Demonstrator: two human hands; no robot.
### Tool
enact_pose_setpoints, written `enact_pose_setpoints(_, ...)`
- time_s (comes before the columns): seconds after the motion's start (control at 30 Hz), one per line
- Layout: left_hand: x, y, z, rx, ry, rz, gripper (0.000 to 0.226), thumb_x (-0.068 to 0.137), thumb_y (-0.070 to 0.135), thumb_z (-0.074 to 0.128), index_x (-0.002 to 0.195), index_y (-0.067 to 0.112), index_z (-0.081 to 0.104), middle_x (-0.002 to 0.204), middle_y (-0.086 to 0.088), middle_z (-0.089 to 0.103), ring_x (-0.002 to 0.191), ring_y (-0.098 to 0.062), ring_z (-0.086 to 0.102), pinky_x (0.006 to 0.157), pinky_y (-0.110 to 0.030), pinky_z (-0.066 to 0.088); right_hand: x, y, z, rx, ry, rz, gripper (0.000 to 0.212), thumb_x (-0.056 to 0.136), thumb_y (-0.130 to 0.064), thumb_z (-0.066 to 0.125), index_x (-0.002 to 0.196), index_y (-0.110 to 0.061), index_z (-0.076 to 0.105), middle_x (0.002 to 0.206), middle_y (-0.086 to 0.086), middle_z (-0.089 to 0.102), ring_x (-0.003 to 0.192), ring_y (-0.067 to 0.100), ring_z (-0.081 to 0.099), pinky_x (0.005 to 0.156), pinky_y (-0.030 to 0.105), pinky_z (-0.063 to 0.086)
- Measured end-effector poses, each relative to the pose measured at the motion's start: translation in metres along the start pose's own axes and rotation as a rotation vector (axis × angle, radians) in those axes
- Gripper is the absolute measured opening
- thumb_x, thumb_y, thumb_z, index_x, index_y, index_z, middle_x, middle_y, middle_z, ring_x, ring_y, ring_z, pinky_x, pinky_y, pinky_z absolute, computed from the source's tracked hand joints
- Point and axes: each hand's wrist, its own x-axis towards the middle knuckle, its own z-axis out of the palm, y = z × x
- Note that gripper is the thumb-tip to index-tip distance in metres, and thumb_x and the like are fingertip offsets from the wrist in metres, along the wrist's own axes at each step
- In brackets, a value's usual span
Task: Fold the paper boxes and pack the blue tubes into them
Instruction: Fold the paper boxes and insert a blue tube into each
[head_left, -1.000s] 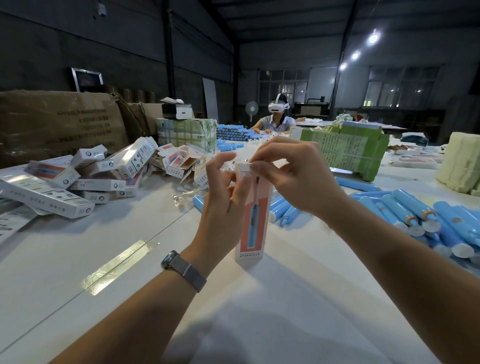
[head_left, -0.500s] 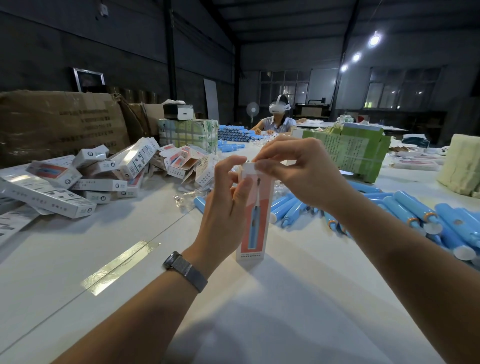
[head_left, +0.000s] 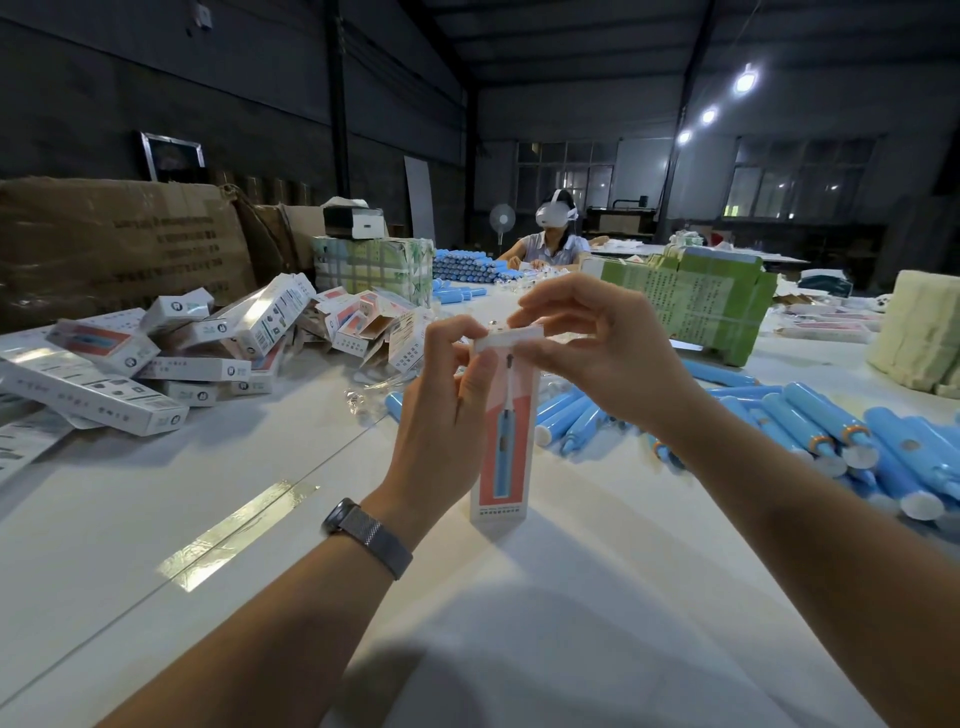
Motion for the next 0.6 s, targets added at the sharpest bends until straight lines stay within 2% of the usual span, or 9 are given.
enact_pose_setpoints(0.1, 0.001, 0.000, 0.000, -0.004, 0.021, -0.037, 0.002, 0.101, 0.042, 0.037, 0.102, 0.043, 0.035, 0.085, 0.005, 0.065, 0.071, -0.015, 0.070, 0.059, -0.040, 0.060, -0.004, 0.006, 0.005, 0.049, 0.023, 0.029, 0.023, 0.077, -0.010, 0.080, 0.092, -0.020, 0.066, 0.103, 0.000, 0.074, 0.091, 0.021, 0.071, 0.075, 0.036, 0.061)
enact_pose_setpoints(0.2, 0.001, -0.002, 0.001, 0.010, 0.010, -0.033, 0.007, 0.100, 0.043, 0.036, 0.105, 0.038, 0.037, 0.086, 0.008, 0.064, 0.073, -0.012, 0.070, 0.060, -0.033, 0.061, -0.003, 0.008, 0.005, 0.069, 0.040, 0.016, 0.017, 0.076, -0.011, 0.080, 0.087, -0.019, 0.069, 0.100, -0.001, 0.075, 0.093, 0.019, 0.071, 0.074, 0.032, 0.060)
enact_pose_setpoints(0.27, 0.001, -0.003, 0.003, 0.028, 0.007, -0.021, 0.008, 0.101, 0.044, 0.036, 0.105, 0.037, 0.037, 0.087, 0.012, 0.063, 0.076, -0.008, 0.070, 0.059, -0.024, 0.060, -0.003, 0.010, 0.003, 0.034, 0.039, 0.002, 0.016, 0.077, -0.010, 0.080, 0.086, -0.019, 0.070, 0.100, -0.002, 0.074, 0.094, 0.017, 0.071, 0.074, 0.035, 0.061)
enact_pose_setpoints(0.33, 0.001, -0.003, 0.003, 0.019, 0.010, -0.025, 0.006, 0.101, 0.043, 0.037, 0.106, 0.039, 0.037, 0.089, 0.012, 0.063, 0.077, -0.007, 0.070, 0.060, -0.024, 0.059, -0.003, 0.013, 0.004, -0.025, 0.061, -0.014, 0.015, 0.077, -0.011, 0.080, 0.087, -0.017, 0.071, 0.100, 0.000, 0.072, 0.093, 0.018, 0.070, 0.074, 0.040, 0.060)
enact_pose_setpoints(0.4, 0.000, -0.004, 0.002, -0.006, 0.019, -0.063, 0.010, 0.104, 0.039, 0.040, 0.107, 0.047, 0.037, 0.092, 0.009, 0.065, 0.078, -0.010, 0.070, 0.063, -0.032, 0.062, -0.003, 0.016, 0.006, -0.110, 0.095, -0.047, 0.017, 0.076, -0.013, 0.081, 0.090, -0.013, 0.071, 0.098, 0.002, 0.067, 0.088, 0.018, 0.066, 0.073, 0.035, 0.057)
enact_pose_setpoints(0.47, 0.000, -0.005, 0.000, 0.004, 0.012, -0.095, 0.025, 0.101, 0.032, 0.039, 0.103, 0.057, 0.037, 0.095, 0.003, 0.066, 0.079, -0.015, 0.069, 0.067, -0.040, 0.062, -0.003, 0.018, 0.009, -0.201, 0.137, -0.048, 0.018, 0.077, -0.017, 0.081, 0.092, -0.014, 0.072, 0.096, -0.002, 0.058, 0.083, 0.014, 0.060, 0.068, 0.024, 0.050)
enact_pose_setpoints(0.5, 0.000, -0.006, -0.001, 0.033, 0.004, -0.088, 0.026, 0.099, 0.030, 0.037, 0.104, 0.056, 0.038, 0.096, 0.002, 0.067, 0.080, -0.014, 0.069, 0.067, -0.041, 0.062, -0.002, 0.019, 0.010, -0.242, 0.158, -0.042, 0.018, 0.078, -0.018, 0.081, 0.093, -0.015, 0.072, 0.094, -0.005, 0.054, 0.082, 0.014, 0.058, 0.066, 0.021, 0.048)
enact_pose_setpoints(0.57, 0.001, -0.009, -0.001, 0.082, 0.011, -0.048, 0.022, 0.100, 0.029, 0.042, 0.110, 0.048, 0.040, 0.100, 0.010, 0.066, 0.083, -0.002, 0.070, 0.064, -0.028, 0.061, -0.002, 0.019, 0.013, -0.315, 0.159, -0.036, 0.020, 0.082, -0.021, 0.079, 0.099, -0.015, 0.070, 0.092, -0.009, 0.052, 0.080, 0.013, 0.056, 0.065, 0.023, 0.049)
enact_pose_setpoints(0.6, 0.001, -0.010, 0.000, 0.087, 0.021, -0.026, 0.021, 0.102, 0.026, 0.047, 0.113, 0.043, 0.042, 0.102, 0.015, 0.064, 0.083, 0.006, 0.068, 0.063, -0.019, 0.059, -0.004, 0.019, 0.015, -0.354, 0.122, -0.037, 0.029, 0.082, -0.024, 0.078, 0.107, -0.014, 0.067, 0.092, -0.009, 0.052, 0.080, 0.012, 0.056, 0.066, 0.023, 0.049)
